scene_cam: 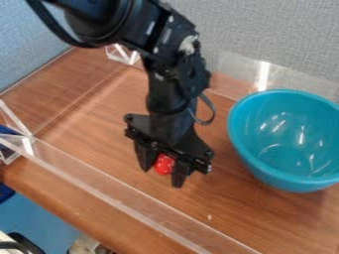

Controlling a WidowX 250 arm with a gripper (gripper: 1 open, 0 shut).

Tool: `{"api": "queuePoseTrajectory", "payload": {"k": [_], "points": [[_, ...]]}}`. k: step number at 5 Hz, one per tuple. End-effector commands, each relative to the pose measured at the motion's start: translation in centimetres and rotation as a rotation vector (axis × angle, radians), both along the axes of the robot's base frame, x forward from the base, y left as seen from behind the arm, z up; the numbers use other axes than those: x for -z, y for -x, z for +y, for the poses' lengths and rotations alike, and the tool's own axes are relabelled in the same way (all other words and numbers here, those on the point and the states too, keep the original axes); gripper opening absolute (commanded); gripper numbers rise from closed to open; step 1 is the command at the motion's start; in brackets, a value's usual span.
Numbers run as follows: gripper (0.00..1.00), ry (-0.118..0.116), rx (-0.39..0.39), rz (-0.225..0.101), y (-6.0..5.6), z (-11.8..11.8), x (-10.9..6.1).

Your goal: Remove the strawberry from inside the blue bowl and put it on the table

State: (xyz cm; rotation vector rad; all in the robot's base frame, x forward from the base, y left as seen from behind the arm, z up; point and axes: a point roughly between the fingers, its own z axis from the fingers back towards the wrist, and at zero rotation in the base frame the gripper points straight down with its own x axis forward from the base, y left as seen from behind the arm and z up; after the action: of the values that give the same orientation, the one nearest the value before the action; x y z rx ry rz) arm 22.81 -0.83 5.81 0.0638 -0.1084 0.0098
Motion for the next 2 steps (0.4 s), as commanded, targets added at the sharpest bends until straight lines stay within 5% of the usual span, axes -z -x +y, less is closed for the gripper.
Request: {"api": "queuePoseTrajectory", "payload": {"k": [1,2], "points": [[0.0,0.008,-0.025,-0.034,-0.24,0.88,-0.26],[0.0,0.011,-0.043,-0.017,-0.29,1.58,0.71]]}}
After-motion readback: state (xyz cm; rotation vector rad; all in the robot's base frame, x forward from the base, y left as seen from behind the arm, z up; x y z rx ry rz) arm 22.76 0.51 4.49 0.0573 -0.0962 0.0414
